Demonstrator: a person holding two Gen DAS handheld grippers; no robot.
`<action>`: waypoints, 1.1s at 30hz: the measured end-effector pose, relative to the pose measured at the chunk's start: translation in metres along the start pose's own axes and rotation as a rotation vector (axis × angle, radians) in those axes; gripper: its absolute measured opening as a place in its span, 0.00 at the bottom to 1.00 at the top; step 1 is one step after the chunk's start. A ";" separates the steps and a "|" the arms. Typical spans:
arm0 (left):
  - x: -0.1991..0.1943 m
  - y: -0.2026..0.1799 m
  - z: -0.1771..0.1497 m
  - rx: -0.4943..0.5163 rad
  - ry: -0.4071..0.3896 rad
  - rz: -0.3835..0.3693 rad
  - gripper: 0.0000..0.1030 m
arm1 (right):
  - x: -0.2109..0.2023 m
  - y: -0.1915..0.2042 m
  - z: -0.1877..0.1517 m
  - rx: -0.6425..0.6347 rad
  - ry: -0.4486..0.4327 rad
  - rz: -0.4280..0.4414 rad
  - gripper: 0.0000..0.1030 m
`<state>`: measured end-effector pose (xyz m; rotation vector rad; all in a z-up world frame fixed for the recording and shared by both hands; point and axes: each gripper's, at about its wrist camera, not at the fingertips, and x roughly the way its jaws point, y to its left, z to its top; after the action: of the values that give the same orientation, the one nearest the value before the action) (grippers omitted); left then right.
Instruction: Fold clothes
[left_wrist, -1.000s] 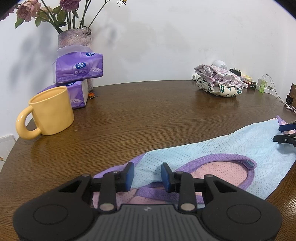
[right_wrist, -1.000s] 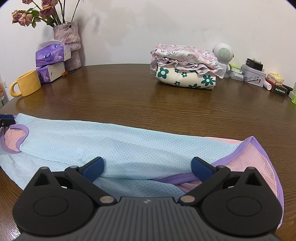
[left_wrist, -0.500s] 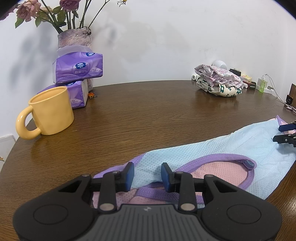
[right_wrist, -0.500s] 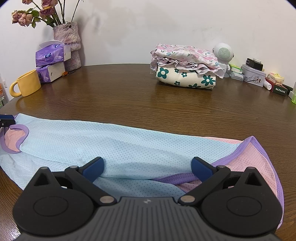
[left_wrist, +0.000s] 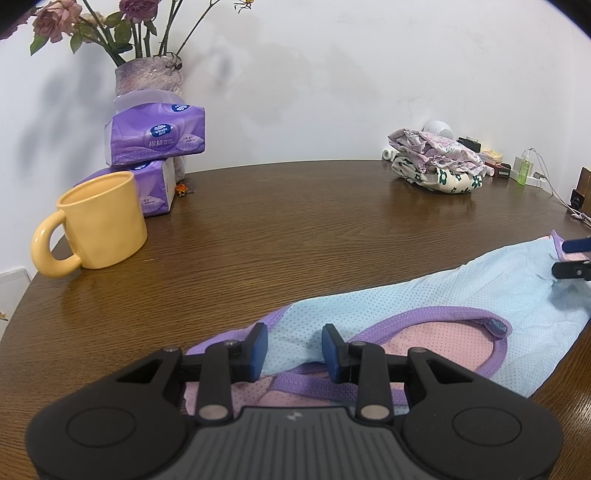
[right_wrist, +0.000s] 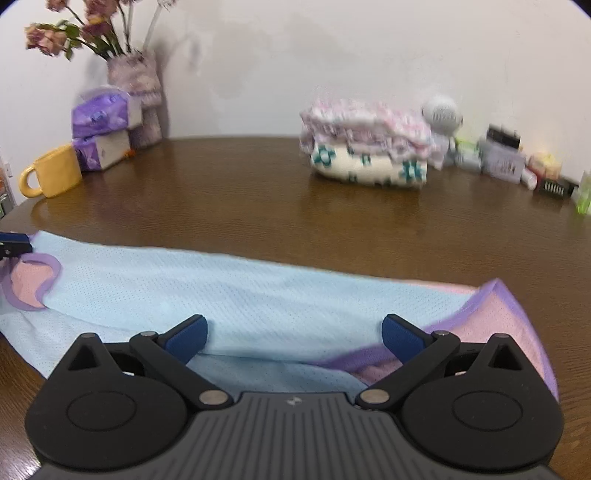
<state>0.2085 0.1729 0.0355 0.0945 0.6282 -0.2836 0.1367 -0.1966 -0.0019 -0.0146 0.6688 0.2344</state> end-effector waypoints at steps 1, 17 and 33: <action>0.000 0.000 0.000 0.000 0.000 -0.001 0.31 | 0.000 0.000 0.000 0.000 0.000 0.000 0.99; 0.000 0.000 0.000 0.002 0.000 -0.003 0.32 | 0.000 0.002 0.000 -0.001 0.000 0.002 0.32; 0.000 0.000 0.000 0.001 0.000 -0.004 0.32 | 0.000 0.003 0.000 -0.001 -0.001 0.003 0.32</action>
<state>0.2085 0.1728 0.0351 0.0938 0.6281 -0.2875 0.1358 -0.1937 -0.0016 -0.0145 0.6682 0.2376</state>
